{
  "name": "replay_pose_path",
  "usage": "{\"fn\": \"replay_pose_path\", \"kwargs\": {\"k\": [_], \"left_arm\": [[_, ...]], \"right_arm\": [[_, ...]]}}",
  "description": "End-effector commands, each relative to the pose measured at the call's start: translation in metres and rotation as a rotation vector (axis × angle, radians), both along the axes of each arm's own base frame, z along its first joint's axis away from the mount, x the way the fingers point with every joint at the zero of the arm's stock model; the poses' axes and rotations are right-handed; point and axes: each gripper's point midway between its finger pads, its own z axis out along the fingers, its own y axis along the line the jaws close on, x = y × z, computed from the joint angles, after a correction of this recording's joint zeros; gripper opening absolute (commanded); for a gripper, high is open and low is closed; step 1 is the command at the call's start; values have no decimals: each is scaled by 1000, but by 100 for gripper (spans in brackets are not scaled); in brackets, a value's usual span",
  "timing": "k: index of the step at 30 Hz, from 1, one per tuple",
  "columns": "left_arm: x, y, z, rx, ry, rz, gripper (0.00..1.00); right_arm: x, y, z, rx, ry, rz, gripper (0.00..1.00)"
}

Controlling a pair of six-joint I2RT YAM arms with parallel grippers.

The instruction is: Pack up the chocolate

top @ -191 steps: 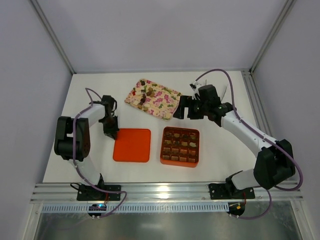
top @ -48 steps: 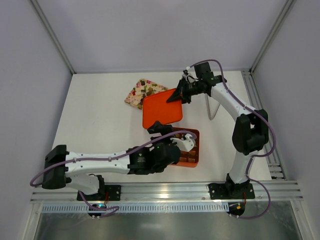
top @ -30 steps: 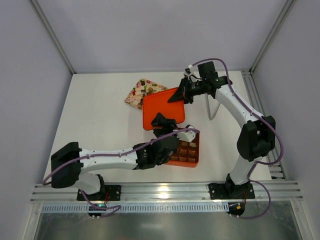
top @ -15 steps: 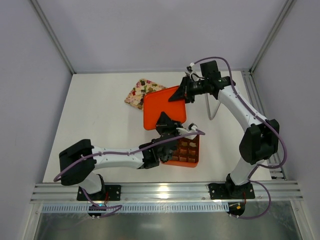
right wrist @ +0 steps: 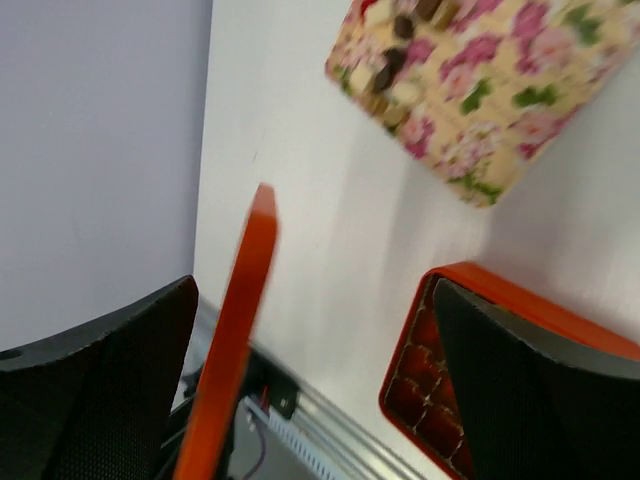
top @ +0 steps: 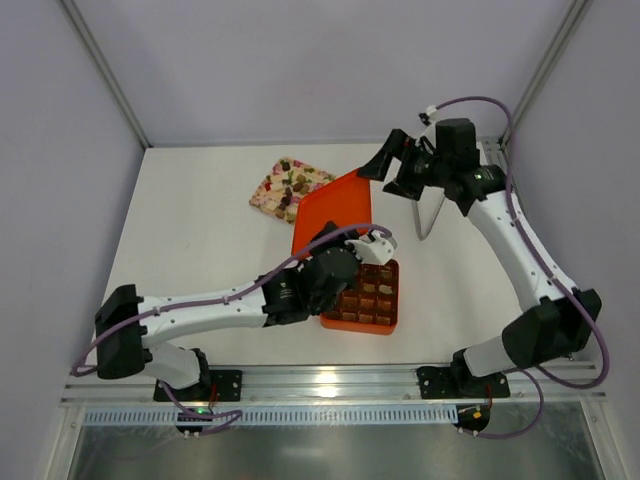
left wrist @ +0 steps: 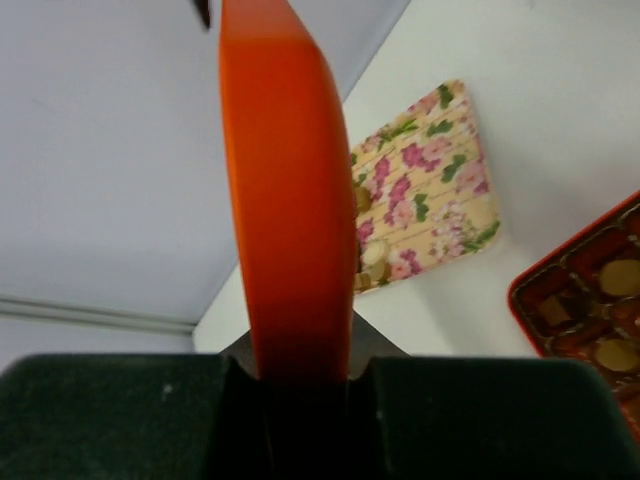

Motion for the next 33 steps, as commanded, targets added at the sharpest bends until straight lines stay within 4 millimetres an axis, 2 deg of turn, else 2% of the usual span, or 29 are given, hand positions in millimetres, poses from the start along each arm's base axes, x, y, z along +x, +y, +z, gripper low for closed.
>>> {"fn": "replay_pose_path", "kwargs": {"k": [1,2,3,5,6,7,8,10,11,12,13,14,15,16,18,19,21,22,24,25,28,33], "left_arm": [[-21,-1,29,-280,198,-69,0],[-21,3,34,-295,243,-74,0],[-29,-7,34,-379,328,-122,0],[-27,-5,42,-462,423,-131,0],[-39,-18,41,-544,531,-194,0],[-41,-17,47,-598,571,-206,0],[-35,-12,50,-652,613,-202,0],[-50,-20,60,-795,779,-289,0],[-38,-13,63,-868,809,-280,0],[-40,-15,64,-920,870,-304,0],[-55,-24,68,-991,990,-375,0],[-44,-17,68,-1051,1026,-356,0],[-47,-19,67,-1090,1087,-379,0],[-55,-24,65,-1165,1205,-412,0],[-48,-22,61,-1257,1293,-425,0],[-55,-26,58,-1328,1396,-460,0],[-51,-28,47,-1373,1455,-455,0],[-51,-29,38,-1382,1471,-465,0],[-53,-32,26,-1400,1532,-445,0],[-54,-32,18,-1405,1546,-448,0],[-54,-35,-6,-1432,1604,-421,0],[-52,-41,-34,-1465,1677,-406,0]], "right_arm": [[14,-72,56,-89,-270,-340,100],[16,-87,54,-102,-278,-398,100],[17,-102,56,-125,-290,-461,100],[9,-121,57,-147,-298,-521,100],[7,-132,56,-171,-308,-547,100],[5,-139,53,-187,-312,-562,100],[-1,-142,46,-201,-305,-561,100],[-8,-147,34,-241,-294,-556,100],[-16,-149,23,-253,-277,-552,100],[-19,-150,18,-260,-272,-550,100],[-24,-152,1,-279,-249,-544,100],[-31,-152,-1,-276,-254,-544,100],[-35,-152,-7,-275,-247,-536,100],[-39,-150,-26,-279,-217,-525,100],[-49,-147,-39,-265,-199,-504,99],[-52,-146,-58,-273,-166,-495,99],[-59,-143,-71,-267,-146,-478,98],[-64,-143,-87,-276,-118,-468,98],[-69,-141,-93,-264,-122,-461,97],[-72,-141,-105,-259,-105,-458,97],[-81,-132,-121,-218,-88,-430,95],[-91,-126,-142,-180,-60,-407,94]]}}
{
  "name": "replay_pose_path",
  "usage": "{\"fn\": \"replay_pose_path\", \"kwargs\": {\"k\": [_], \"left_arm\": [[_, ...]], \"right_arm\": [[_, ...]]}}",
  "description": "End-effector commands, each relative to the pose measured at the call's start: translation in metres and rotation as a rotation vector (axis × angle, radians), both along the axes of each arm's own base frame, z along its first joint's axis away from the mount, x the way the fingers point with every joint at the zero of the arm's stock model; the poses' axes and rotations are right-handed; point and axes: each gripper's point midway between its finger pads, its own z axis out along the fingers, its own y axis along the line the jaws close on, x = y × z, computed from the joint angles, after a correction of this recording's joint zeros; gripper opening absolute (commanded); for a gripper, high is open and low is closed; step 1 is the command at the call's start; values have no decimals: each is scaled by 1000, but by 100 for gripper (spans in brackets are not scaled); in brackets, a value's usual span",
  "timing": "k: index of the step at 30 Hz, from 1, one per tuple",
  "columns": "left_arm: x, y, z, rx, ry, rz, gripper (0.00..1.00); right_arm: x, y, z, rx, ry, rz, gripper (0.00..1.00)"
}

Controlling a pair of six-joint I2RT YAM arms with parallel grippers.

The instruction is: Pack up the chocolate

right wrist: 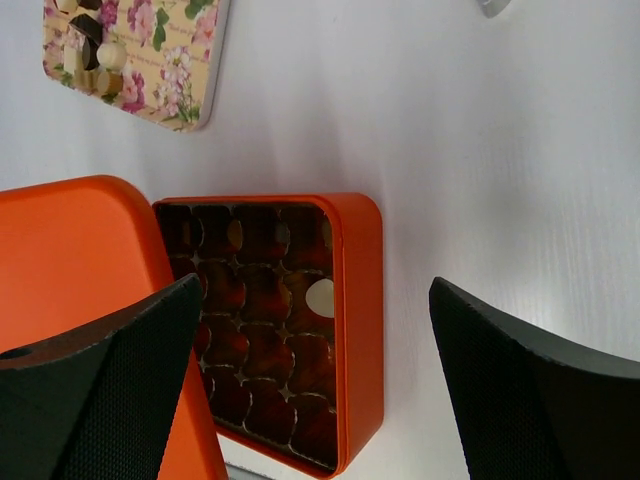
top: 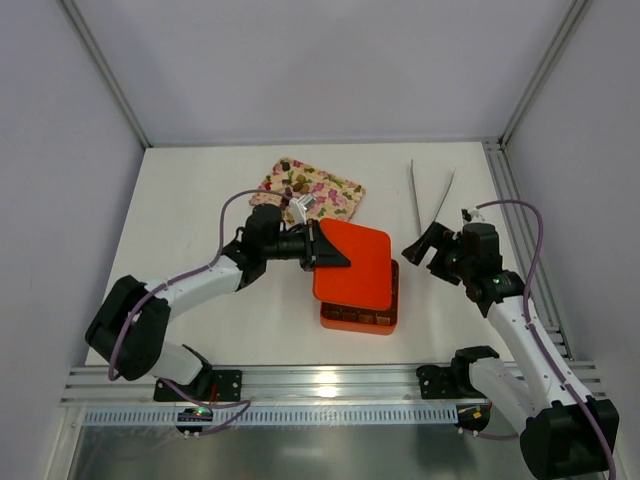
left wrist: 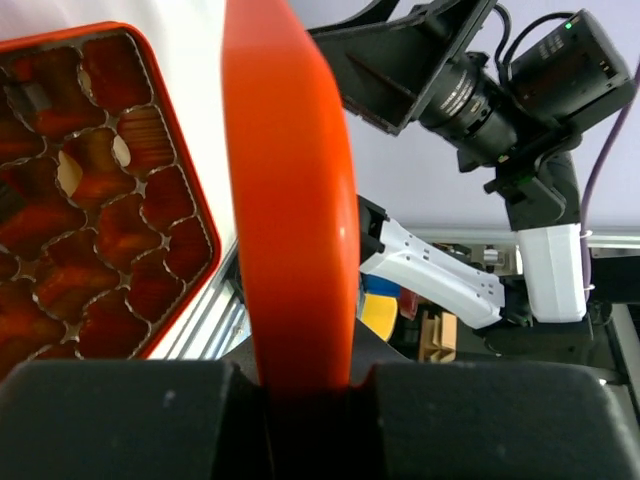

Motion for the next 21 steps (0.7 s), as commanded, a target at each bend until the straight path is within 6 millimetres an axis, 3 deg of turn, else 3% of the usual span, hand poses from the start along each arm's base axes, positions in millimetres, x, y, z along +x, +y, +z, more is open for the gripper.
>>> {"fn": "replay_pose_path", "kwargs": {"k": [1,14,21], "left_arm": [[-2,-8,23,-138,-42,-56,0],[5,-19,-24,-109,52,-98,1],[6,-22,-37,-105,65,-112,4]], "right_arm": [[5,10,6,67,-75,23,94],[-3,23,-16,169,-101,47,94],[-5,28,-26,202,-106,49,94]]}}
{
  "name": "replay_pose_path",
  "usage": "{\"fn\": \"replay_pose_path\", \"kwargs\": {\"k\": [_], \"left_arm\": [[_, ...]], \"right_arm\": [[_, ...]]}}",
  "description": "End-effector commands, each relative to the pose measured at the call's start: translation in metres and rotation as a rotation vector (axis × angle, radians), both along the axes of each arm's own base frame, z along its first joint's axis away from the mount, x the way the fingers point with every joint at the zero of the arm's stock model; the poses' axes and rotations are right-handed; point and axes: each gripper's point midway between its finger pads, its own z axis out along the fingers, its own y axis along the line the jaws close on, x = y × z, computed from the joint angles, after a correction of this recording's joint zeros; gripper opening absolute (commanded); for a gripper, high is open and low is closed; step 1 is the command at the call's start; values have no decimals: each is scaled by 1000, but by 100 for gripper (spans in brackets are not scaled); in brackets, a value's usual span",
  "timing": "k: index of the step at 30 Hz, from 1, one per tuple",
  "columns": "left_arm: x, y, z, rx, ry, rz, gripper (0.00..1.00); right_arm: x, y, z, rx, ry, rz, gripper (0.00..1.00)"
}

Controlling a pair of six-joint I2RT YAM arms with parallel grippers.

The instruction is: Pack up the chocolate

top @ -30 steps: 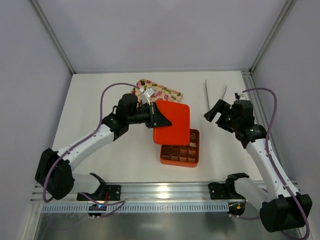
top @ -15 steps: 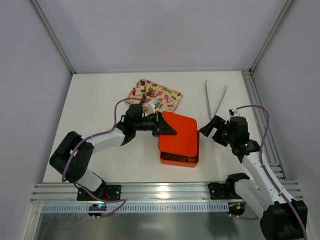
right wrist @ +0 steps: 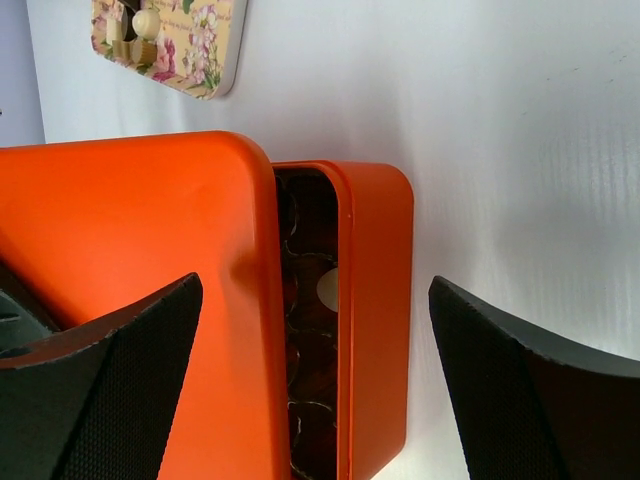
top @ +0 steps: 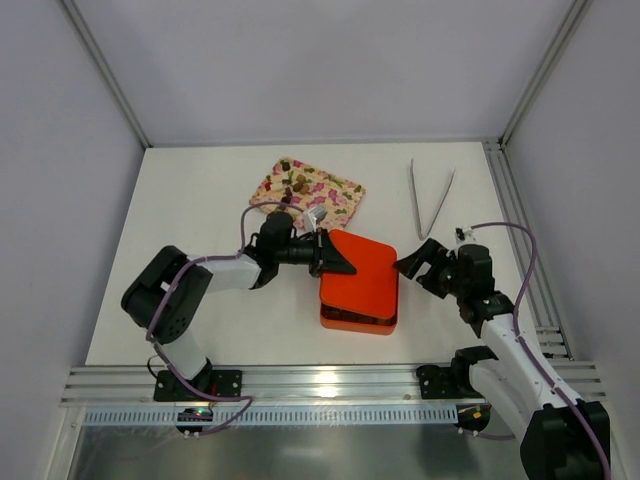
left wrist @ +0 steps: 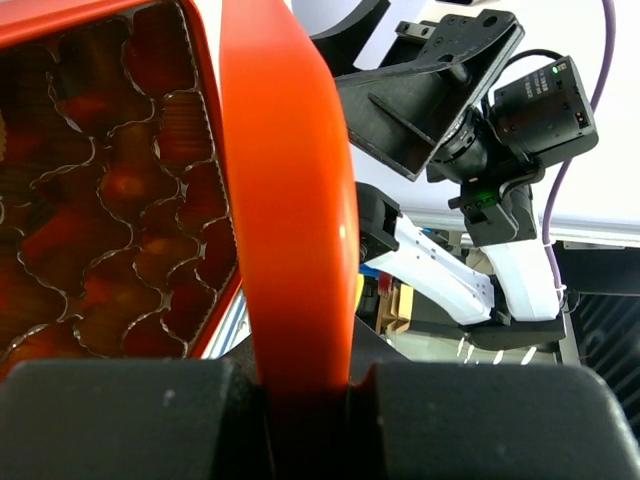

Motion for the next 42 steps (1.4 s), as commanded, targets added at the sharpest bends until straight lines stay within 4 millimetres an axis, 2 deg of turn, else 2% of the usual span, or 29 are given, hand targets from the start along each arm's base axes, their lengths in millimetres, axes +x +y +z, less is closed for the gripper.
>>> {"fn": "replay_pose_path", "kwargs": {"k": [1,10,11,14,24,29,35,39,42], "left_arm": [[-2,-5,19,-73,-70,-40,4],[-5,-16,4,-56,-44,-67,6],[-5,-17,2,-55,-45,-68,6],[-4,-19,-2,-50,-36,-65,6],[-3,-22,-6,-54,-27,-69,10],[-3,-22,-4,-62,-32,-72,20],[-4,-22,-6,-58,-20,-72,24],[-6,-20,-6,-57,-18,-71,36],[-6,-18,-7,-54,-15,-67,41]], "right_arm": [[10,6,13,37,-80,6,94],[7,10,2,55,-60,6,94],[11,10,7,61,-86,7,94],[11,12,5,66,-85,13,94],[9,17,-3,75,-73,25,94],[9,18,-5,69,-68,27,94],[10,18,-6,65,-71,25,93],[10,18,-7,62,-69,23,93],[9,18,-7,61,-67,23,93]]}}
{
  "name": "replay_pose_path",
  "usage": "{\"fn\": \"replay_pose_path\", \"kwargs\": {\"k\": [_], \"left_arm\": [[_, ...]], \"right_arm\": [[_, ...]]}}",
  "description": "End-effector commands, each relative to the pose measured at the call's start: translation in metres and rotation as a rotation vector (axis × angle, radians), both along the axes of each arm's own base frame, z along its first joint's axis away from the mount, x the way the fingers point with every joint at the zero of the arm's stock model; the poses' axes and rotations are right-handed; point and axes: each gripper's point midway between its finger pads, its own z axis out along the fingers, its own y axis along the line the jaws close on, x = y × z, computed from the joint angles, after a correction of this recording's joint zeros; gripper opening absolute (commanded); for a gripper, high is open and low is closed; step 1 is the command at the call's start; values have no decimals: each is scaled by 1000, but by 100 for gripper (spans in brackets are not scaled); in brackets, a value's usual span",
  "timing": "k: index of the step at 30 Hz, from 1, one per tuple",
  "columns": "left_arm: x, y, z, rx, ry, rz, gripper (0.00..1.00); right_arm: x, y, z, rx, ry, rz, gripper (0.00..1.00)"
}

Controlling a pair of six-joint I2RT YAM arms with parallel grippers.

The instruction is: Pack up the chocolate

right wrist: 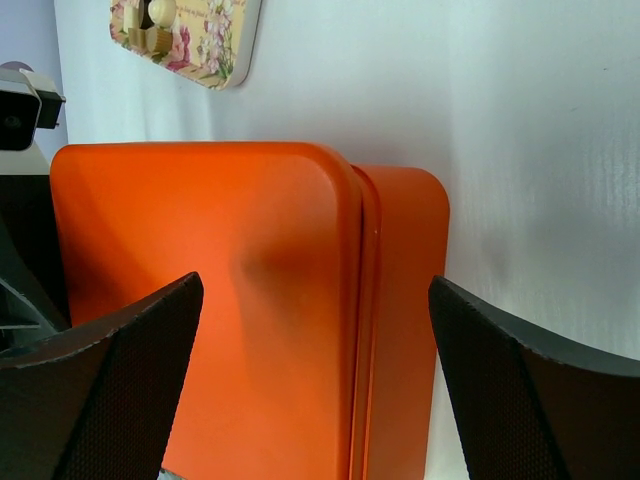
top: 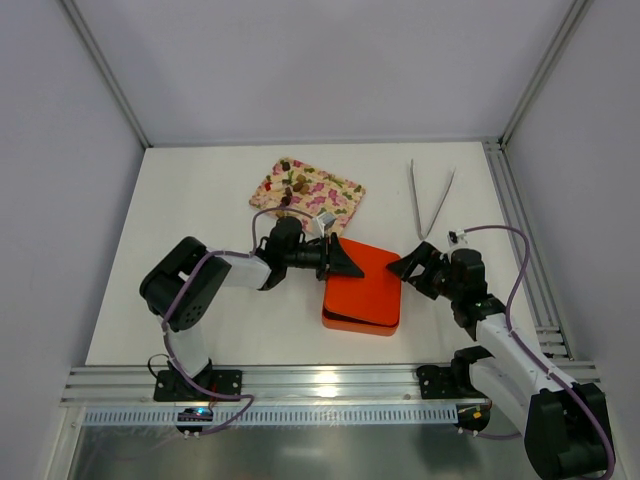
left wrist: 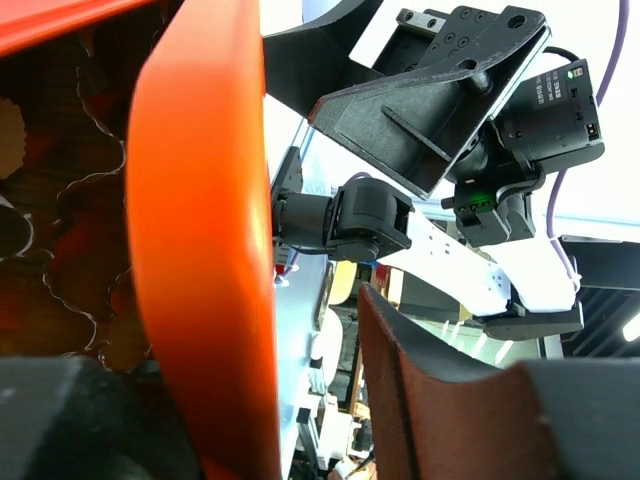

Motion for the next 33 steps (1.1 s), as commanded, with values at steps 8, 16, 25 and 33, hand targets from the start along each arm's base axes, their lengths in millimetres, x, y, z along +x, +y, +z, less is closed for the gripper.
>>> {"fn": "replay_pose_path", "kwargs": {"k": [8,16,25,33], "left_arm": [[0,7,19,-41,-62,-11,47],[1,18,15,7,-65,-7,50],[5,33,11,36,-66,5,56],[6,47,1,95,-52,7,60]], "right_arm": [[4,-1,4,-2,-45,-11,93],[4,-1,2,-3,-45,-10,93],[2,-1,-3,-4,-36,-9,93],[2,-1,-6,-6,-32,-10,93]]}}
